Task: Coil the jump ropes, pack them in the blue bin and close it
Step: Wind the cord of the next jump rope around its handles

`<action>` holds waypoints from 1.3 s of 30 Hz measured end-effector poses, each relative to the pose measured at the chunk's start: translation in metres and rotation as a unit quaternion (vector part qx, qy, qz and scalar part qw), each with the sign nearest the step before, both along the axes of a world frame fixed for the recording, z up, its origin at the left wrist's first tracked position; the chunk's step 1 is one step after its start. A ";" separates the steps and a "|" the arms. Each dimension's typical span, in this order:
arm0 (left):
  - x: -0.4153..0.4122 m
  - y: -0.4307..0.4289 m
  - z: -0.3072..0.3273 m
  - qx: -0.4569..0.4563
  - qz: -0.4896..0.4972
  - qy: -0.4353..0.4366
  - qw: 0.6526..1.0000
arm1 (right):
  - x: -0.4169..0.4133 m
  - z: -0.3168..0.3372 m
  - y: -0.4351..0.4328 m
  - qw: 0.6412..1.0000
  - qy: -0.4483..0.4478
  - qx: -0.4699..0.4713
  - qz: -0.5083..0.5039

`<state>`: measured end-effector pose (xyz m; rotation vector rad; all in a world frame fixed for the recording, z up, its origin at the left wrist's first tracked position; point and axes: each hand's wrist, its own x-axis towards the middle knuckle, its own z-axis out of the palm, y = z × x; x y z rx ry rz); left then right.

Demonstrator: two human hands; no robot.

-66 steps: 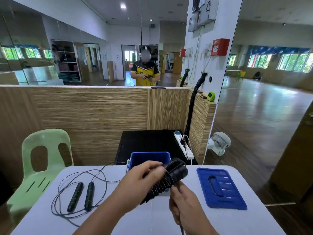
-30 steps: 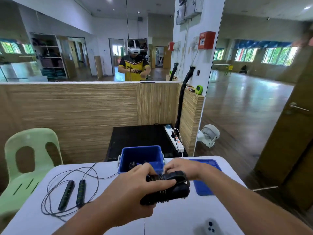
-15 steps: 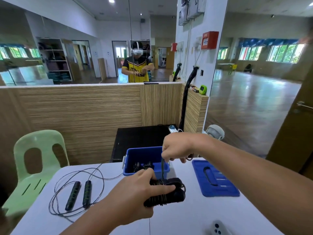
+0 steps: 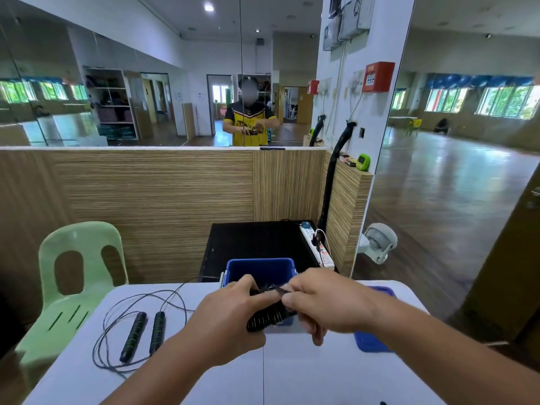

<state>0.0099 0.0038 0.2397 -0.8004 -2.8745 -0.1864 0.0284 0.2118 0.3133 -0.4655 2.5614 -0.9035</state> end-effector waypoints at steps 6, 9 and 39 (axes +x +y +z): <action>0.000 0.000 -0.006 0.044 -0.011 0.025 0.999 | 0.027 -0.029 0.001 0.985 -0.015 -0.160 -0.059; 0.000 -0.002 -0.009 0.090 -0.016 0.028 0.995 | 0.032 -0.045 0.006 0.979 -0.011 -0.192 -0.073; 0.005 -0.003 -0.011 0.126 -0.041 0.058 0.990 | 0.044 -0.072 0.019 0.984 0.098 -0.132 -0.070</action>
